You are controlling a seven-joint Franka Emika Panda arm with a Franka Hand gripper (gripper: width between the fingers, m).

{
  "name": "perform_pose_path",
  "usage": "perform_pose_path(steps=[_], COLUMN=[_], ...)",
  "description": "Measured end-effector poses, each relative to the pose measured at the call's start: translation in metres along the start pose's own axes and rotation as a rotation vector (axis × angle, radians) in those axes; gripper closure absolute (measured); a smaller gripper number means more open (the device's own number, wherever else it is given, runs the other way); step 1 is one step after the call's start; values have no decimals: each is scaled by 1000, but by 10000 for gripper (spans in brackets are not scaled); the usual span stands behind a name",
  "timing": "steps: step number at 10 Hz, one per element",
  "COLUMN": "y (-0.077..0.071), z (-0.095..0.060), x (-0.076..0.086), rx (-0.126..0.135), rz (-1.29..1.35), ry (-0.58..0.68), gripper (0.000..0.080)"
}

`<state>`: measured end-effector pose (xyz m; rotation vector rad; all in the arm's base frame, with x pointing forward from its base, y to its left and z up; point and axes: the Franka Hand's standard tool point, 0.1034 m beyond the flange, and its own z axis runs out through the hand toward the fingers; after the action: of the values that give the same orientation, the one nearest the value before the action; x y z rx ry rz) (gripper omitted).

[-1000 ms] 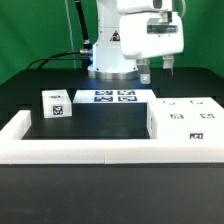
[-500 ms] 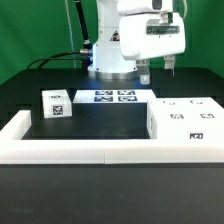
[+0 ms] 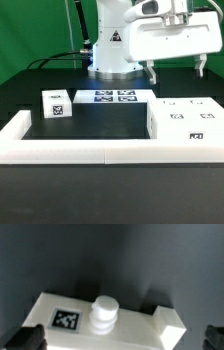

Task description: Assemble cabinet

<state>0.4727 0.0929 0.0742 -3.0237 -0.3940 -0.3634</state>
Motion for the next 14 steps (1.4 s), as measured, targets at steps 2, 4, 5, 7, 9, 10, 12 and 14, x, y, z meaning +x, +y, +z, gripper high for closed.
perform_pose_path(steps=[2,4,5,7,9,10,12,14], y=[-2,-2,-2,-2,-3,1,12,17], z=[11,14,14,14,24,34,48,59], x=[0,-1,-1,-1,-5,-6,-2,-2], rx=[-4,-3,-3,-3,-7,-19,-35,-39], rz=[172,221,213,205,203,225,255,263], ry=[17,20,20,19,14,33,38,38], gripper=[2,2,2,2,2,2,2,2])
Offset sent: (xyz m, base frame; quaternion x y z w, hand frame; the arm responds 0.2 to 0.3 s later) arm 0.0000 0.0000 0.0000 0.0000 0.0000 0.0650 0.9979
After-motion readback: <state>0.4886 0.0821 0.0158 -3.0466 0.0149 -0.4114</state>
